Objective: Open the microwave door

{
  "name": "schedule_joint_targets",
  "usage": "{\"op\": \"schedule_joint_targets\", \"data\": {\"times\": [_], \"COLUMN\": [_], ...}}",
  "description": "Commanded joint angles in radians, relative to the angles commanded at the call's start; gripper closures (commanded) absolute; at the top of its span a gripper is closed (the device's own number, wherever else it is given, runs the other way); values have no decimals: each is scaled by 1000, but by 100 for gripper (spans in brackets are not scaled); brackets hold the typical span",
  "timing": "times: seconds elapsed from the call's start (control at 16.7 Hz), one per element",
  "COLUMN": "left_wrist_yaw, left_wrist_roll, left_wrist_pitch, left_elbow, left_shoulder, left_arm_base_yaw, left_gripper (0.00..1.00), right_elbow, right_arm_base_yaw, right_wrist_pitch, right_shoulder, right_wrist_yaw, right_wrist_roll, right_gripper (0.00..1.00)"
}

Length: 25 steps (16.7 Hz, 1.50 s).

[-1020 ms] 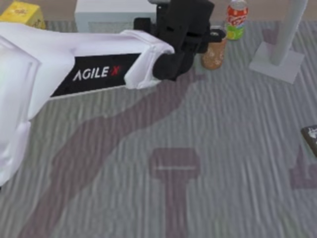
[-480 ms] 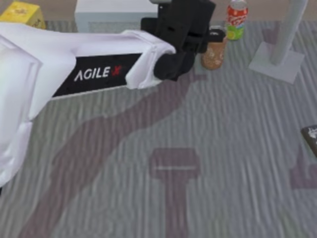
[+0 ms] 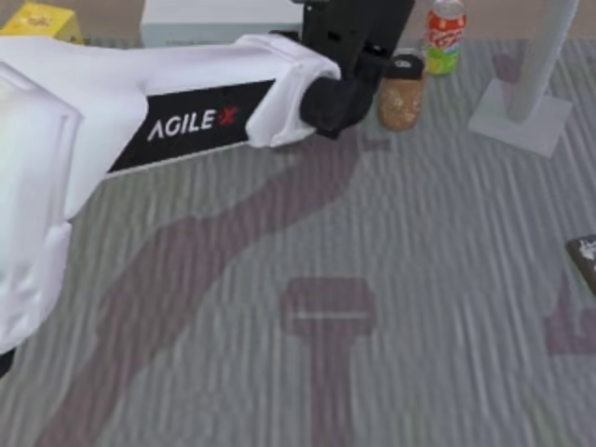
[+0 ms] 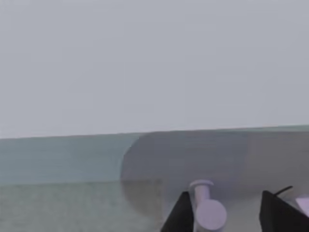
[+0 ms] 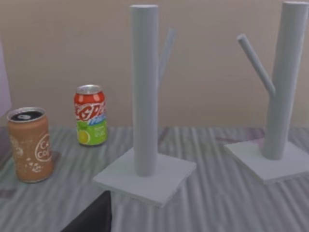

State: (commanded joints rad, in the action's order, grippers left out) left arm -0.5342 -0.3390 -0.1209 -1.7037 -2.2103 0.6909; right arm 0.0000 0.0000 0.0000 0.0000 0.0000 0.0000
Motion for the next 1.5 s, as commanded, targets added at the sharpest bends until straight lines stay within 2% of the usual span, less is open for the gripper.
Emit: {"op": "schedule_joint_targets", "data": {"times": [0.54, 0.72, 0.9, 1.5], "left_wrist_yaw": [163, 214, 242, 244], "left_wrist_roll": [-143, -181, -201, -203], "left_wrist_pitch": [-698, -876, -959, -965], "left_elbow": [-486, -610, -675, -680], "left_shoulder": [-158, -189, -208, -209], "left_arm_base_yaw": [-56, -76, -88, -89], "left_gripper": [100, 100, 100, 100], "right_elbow": [0, 0, 0, 0], "right_arm_base_yaw": [0, 0, 0, 0], "right_wrist_pitch": [0, 0, 0, 0], "right_shoulder": [0, 0, 0, 0], "right_wrist_yaw": [0, 0, 0, 0], "right_wrist_roll": [0, 0, 0, 0], "right_gripper": [0, 0, 0, 0]}}
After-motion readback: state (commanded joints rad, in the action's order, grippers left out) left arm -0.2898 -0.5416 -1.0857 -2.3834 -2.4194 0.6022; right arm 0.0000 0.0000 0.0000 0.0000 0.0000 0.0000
